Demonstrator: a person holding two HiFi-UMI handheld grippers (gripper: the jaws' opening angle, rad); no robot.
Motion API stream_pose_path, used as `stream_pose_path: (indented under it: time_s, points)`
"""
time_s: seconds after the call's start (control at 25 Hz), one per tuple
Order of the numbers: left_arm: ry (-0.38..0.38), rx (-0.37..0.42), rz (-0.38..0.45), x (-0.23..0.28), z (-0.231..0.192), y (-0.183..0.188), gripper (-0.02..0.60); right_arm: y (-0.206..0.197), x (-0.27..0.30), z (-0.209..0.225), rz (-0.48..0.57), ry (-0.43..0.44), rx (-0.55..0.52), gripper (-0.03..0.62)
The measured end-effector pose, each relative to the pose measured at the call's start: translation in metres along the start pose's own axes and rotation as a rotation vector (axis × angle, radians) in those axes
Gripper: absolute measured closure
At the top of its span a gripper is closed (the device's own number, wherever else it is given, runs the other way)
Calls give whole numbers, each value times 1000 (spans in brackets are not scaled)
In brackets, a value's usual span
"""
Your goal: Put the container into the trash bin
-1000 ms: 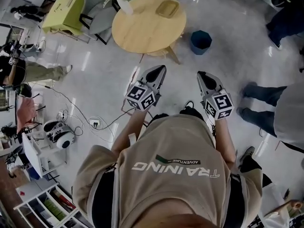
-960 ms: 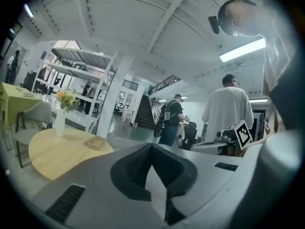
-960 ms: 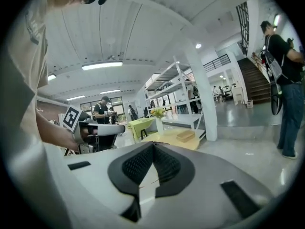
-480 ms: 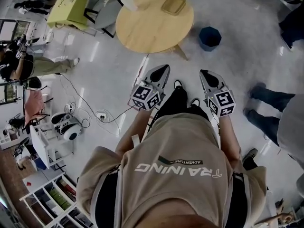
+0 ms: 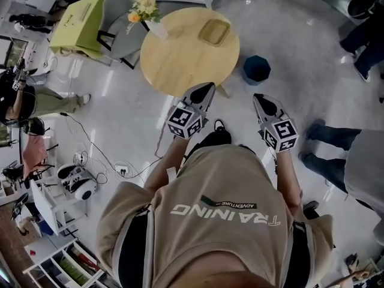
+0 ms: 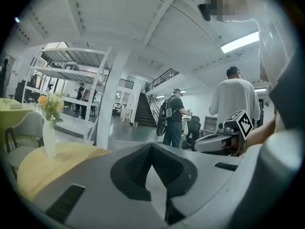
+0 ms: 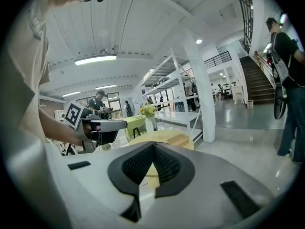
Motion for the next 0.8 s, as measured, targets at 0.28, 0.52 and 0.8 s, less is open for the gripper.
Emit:
stream_pose_path:
  time_s: [0.28,0.52,0.8]
  points:
    - [-55,-12,-10,36,-74,12,575,23,63,15,9,-91,15,594]
    - [-48,-17,-20,58,-109,4,575,21,86,36,66,-261,4,594]
    - [-5,-46,-51,95,-137,10,575,44,110,79,73,-267,6,594]
Point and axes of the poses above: the fingertips, and each gripper's own axes: x forward along the fingers, z to its right, y out of its top, the point moved 10 cm from there along -x, backward along the fingers, and after that the axes turned 1 degree about x, right-handed, at the moved point
